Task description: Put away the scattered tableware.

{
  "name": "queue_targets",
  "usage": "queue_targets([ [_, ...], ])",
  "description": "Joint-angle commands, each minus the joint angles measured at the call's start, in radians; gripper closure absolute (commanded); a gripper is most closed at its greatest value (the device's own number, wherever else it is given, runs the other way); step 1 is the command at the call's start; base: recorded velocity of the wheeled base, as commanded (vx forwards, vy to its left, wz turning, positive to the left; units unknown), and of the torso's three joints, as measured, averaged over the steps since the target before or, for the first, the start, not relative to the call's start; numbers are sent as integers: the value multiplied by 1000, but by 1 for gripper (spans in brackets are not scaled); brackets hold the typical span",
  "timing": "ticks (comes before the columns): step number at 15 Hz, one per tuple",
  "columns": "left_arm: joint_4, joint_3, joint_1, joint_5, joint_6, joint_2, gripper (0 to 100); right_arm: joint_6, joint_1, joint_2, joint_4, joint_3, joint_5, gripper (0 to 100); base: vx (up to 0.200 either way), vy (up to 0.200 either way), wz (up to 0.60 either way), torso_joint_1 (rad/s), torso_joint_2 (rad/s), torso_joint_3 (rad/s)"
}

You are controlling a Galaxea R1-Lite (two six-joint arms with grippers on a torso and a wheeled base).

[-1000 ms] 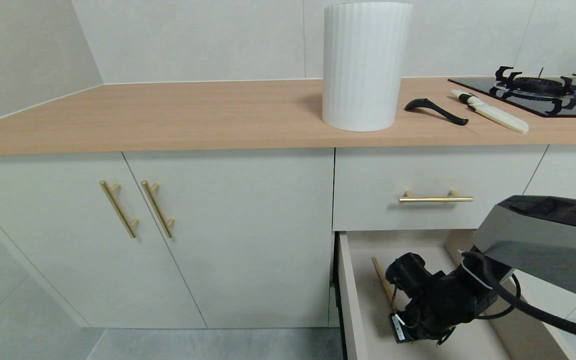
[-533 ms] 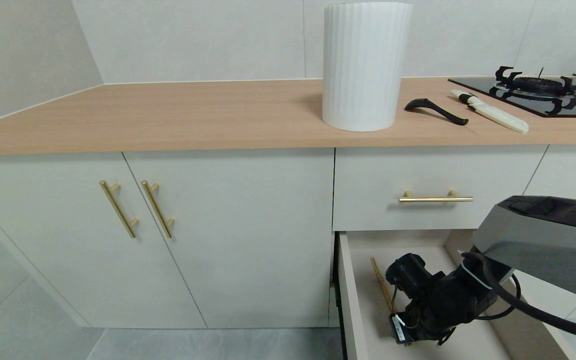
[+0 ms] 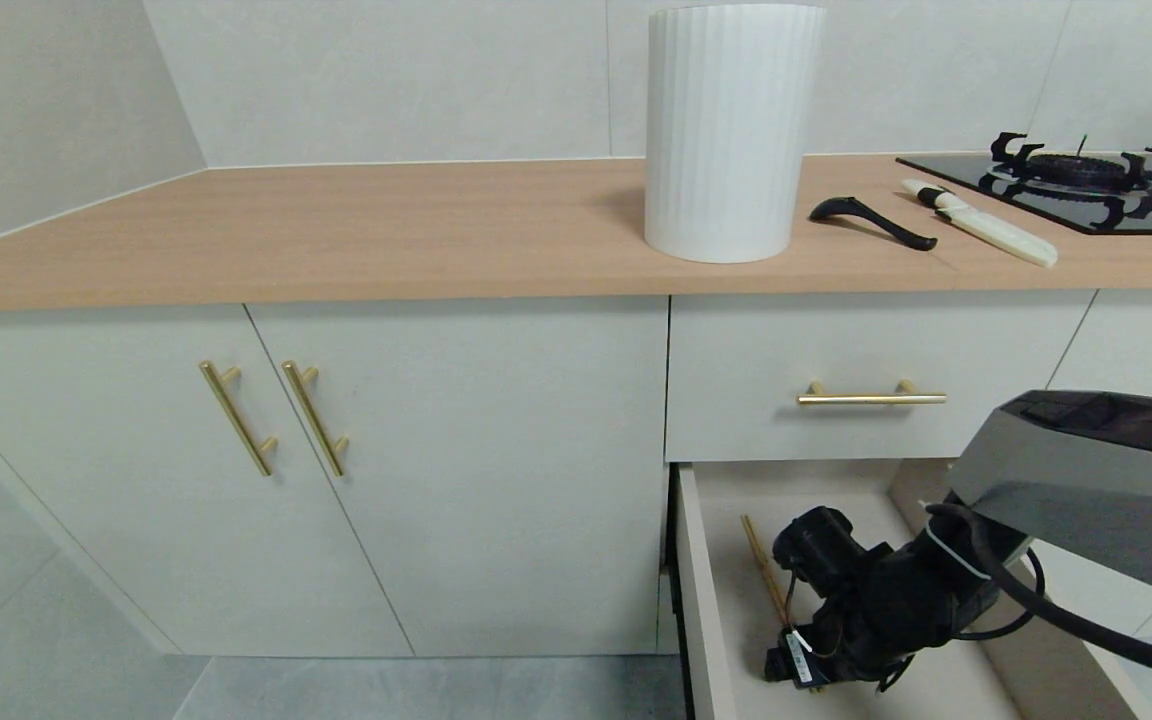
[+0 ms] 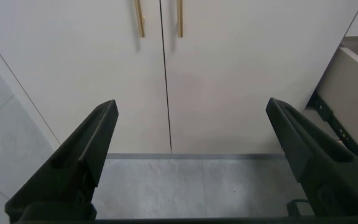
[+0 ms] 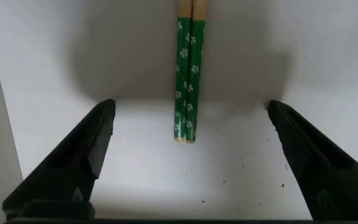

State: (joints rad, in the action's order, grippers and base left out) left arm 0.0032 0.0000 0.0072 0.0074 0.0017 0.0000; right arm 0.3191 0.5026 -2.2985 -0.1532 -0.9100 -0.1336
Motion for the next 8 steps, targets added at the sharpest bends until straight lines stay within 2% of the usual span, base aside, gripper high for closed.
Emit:
queue_targets([
  [1, 0, 0, 0, 0, 0, 2, 0, 0, 1, 42, 1, 14, 0, 0, 0, 0, 0, 0, 0, 0],
  [8, 0, 0, 0, 0, 0, 2, 0, -9, -1, 317, 7, 72, -1, 0, 0, 0, 0, 0, 0, 0],
])
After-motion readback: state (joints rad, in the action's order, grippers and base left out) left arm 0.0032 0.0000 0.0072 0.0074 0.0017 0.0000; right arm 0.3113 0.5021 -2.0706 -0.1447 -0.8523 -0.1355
